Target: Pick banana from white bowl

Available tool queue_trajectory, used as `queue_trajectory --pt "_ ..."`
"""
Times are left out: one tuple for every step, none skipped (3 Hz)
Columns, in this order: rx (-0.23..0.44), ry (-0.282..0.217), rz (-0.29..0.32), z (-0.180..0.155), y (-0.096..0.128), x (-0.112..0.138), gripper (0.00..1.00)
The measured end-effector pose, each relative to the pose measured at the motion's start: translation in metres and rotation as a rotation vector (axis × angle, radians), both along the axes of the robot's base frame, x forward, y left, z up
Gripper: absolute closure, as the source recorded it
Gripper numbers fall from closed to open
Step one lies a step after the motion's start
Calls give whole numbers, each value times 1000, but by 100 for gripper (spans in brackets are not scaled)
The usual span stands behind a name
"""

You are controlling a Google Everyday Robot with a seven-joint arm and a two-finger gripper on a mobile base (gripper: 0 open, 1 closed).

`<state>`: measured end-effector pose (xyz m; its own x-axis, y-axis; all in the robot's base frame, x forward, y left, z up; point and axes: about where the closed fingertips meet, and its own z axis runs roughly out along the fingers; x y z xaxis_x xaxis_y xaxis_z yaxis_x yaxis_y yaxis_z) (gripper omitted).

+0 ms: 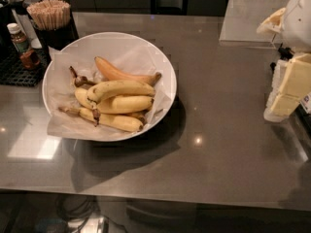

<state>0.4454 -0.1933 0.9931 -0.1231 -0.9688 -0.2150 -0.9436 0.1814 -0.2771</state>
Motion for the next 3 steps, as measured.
queue_trajectory --pt "2 -18 149 13 38 8 0" --pt "30 -4 284 19 72 18 0" --pt "72 22 381 18 97 24 0"
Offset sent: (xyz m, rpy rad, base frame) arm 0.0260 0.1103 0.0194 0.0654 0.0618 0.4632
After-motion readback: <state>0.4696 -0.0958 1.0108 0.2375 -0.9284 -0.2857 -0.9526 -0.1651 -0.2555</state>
